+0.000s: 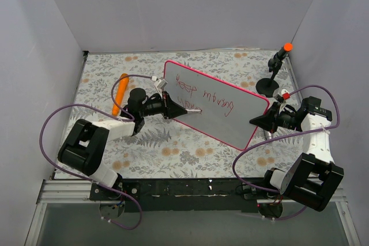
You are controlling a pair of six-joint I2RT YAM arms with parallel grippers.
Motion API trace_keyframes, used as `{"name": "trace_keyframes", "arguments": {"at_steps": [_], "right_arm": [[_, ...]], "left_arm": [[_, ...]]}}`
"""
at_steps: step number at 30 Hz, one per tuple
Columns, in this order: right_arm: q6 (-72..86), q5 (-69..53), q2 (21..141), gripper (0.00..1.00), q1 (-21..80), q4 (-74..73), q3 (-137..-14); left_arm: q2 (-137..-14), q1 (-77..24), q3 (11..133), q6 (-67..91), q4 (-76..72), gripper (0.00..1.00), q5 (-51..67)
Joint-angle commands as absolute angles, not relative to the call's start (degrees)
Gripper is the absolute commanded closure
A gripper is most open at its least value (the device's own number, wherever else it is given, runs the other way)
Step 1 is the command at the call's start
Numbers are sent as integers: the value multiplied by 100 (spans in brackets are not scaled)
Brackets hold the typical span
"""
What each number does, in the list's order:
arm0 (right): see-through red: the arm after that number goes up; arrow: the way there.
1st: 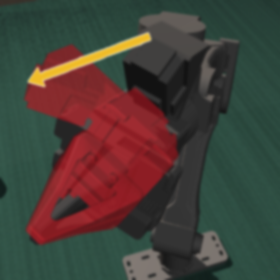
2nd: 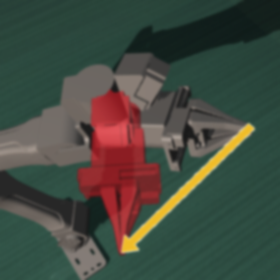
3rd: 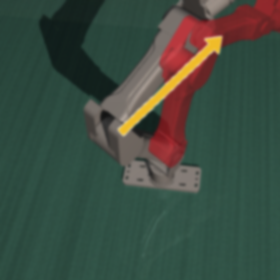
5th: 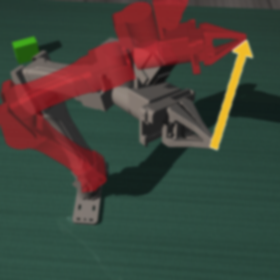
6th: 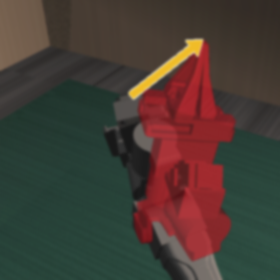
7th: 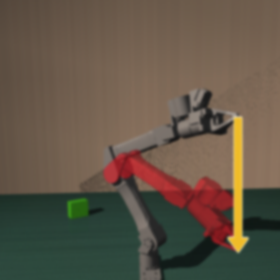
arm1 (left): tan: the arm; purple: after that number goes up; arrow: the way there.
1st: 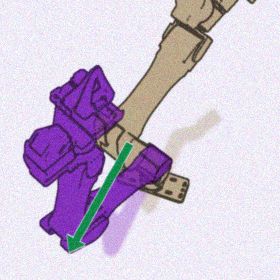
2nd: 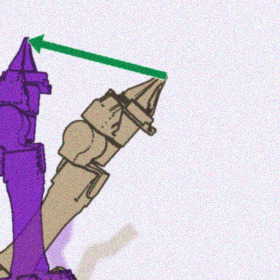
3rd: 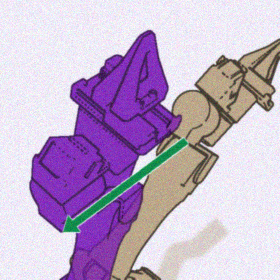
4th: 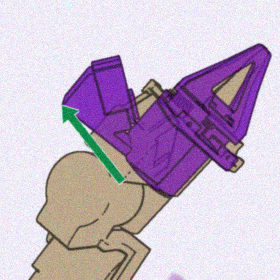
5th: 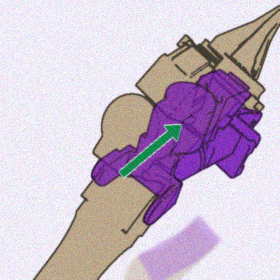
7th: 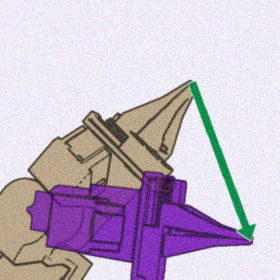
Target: Write a sentence on the whiteboard
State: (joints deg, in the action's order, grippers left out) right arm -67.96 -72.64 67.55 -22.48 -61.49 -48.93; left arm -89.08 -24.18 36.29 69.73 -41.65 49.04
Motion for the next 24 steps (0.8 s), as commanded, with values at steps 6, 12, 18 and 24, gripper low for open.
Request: {"name": "trace_keyframes", "arguments": {"at_steps": [6,12,18,24], "right_arm": [[-7084,-6926,6724,99,-2224,-6135,-4834],[-7093,-6926,6732,99,-2224,-6144,-4843],[-7093,-6908,6741,99,-2224,-6135,-4851],[-7084,-6917,6741,99,-2215,-6135,-4843]], "left_arm": [[-8666,-2452,3735,7286,-4596,100,5054],[-8868,-2566,3814,7286,-4649,100,4931],[-9000,-2619,3894,7146,-4456,100,4773],[-8974,-2619,3876,6996,-4325,100,4579]]}}
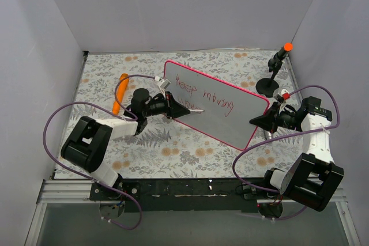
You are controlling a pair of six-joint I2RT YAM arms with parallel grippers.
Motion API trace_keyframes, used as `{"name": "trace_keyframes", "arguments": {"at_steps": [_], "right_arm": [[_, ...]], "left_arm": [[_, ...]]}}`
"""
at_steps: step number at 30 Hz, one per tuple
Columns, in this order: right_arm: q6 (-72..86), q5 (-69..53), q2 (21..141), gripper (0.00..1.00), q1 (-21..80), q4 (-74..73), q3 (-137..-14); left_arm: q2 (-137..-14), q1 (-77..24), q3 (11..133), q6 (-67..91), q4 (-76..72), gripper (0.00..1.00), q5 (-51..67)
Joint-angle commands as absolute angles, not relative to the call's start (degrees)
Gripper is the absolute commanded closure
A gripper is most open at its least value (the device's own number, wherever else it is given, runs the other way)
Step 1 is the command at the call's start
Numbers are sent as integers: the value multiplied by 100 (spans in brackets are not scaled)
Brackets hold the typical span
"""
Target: Write a sentence on the whiteboard
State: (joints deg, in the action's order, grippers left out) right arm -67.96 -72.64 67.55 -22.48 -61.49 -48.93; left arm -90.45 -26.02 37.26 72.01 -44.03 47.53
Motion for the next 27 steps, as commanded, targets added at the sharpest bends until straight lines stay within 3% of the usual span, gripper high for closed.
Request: {"name": "trace_keyframes", "arguments": {"at_steps": [1,27], "right_arm": [[-7093,-6917,6741,99,-2224,-6143,-4843],[-7084,-6917,6741,99,-2215,-6135,-4834]], "left_arm": [[-8974,-2619,3885,6961,-4289,100,4562],[-9053,-2619,3928,6785,-4042,100,4483]]}}
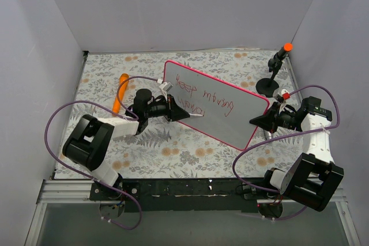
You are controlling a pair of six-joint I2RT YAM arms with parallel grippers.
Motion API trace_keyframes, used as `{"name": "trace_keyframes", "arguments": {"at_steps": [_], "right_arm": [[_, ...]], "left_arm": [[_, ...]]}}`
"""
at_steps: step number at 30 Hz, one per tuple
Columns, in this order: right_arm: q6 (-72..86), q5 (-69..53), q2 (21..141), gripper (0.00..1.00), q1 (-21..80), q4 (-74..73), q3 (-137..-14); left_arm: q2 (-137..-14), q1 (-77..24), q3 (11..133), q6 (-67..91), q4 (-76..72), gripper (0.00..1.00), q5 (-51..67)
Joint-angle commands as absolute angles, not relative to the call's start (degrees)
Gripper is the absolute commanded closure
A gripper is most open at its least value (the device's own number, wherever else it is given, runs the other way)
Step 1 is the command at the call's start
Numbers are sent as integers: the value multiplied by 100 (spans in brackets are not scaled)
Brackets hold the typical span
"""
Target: Write a sentence on the whiteboard
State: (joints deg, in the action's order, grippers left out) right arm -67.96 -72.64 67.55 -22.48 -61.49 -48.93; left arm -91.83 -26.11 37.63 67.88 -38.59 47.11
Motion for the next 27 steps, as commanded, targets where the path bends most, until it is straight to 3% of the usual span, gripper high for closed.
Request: {"name": "trace_keyframes", "arguments": {"at_steps": [1,27], "right_arm": [[-7093,-6917,6741,99,-2224,-6143,-4843],[-7110,-6917,6741,99,-2224,-6144,-4843]], "left_arm": [[-9027,-2619,3955,6837,-4060,100,4482],[-9009,-2892,4228,7084,-4210,100,4720]]}}
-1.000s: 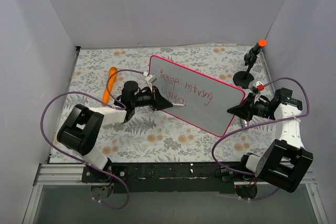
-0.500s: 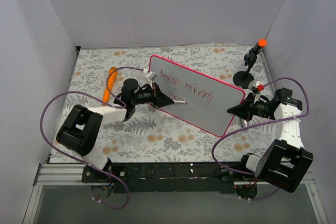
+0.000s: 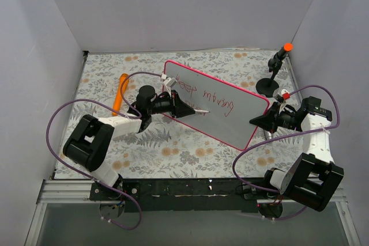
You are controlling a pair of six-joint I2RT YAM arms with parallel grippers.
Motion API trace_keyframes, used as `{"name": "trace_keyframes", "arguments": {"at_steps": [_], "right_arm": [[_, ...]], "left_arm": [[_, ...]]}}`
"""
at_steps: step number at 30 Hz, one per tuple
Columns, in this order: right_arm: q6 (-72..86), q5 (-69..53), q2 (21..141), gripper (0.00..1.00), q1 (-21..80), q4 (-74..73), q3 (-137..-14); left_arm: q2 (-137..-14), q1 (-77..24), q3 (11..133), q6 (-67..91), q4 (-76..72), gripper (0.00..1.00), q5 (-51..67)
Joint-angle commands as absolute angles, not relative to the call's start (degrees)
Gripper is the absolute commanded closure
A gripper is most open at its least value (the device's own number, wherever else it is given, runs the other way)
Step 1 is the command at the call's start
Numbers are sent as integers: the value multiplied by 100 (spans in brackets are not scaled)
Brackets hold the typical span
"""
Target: Write a sentence on the whiteboard
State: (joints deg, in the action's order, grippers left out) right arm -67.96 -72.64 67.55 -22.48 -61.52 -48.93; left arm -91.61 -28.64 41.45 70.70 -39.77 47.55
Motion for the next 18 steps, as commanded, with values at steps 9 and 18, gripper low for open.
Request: {"name": "trace_keyframes", "arguments": {"at_steps": [9,18], "right_arm": [[-7119,-6917,6732,99,-2224,-6161,-4852],[-7119,-6908,6732,99,-2224,-6161,-4843]], "left_arm": [[-8912,-2961,4236,7400,-4535,100,4755],[-9062,-3199,4351,7348,-4491,100,4474]]}}
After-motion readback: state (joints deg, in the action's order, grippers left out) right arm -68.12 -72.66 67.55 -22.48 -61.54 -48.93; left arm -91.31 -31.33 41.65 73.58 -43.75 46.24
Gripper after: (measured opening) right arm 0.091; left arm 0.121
